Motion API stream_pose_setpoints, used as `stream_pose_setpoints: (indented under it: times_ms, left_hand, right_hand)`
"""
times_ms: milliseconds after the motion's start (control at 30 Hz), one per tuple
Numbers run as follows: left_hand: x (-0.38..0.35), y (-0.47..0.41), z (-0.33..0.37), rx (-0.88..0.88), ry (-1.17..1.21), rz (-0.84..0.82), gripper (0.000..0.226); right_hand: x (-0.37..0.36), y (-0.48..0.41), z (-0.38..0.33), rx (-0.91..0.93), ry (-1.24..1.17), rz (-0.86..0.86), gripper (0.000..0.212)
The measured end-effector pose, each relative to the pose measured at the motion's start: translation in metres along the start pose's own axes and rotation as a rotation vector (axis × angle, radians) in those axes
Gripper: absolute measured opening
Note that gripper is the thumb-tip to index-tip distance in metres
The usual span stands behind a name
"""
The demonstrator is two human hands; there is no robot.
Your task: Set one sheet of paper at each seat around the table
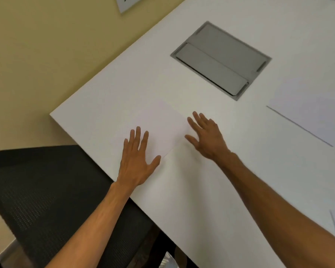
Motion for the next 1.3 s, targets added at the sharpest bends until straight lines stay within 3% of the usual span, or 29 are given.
stream_pose_setpoints:
  times_ms: [400,633,900,1300]
  left_hand:
    - [0.079,0.038,0.151,-0.501,-0.057,0.104,0.089]
    - [0.090,0.099,0.246,-0.742,-0.091,0.074,0.092]
    - [0.107,0.212,0.357,-1.001,-0.042,0.075,0.089]
    - [0.096,0.442,0.486,-1.318,-0.005,0.114,0.089]
  right_hand:
    - [0.056,0.178,-0.018,-0.354,-0.019,0.291,0.071]
    - [0.094,0.323,-0.015,-0.612,0.025,0.525,0.071]
    - [0.123,0.510,-0.031,-0.827,0.031,0.792,0.070]
    - [0.119,0.796,-0.066,-1.095,0.165,0.983,0.067]
Point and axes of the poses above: each hand's wrist, its own y-axis away from the middle knuckle, its own x-axis out of the back of the hand, z = x × y, the point moved 6 cm from there along -y, towards the middle knuckle, and after that the axes turned 14 degrees about -y, right-handed, at the moved point
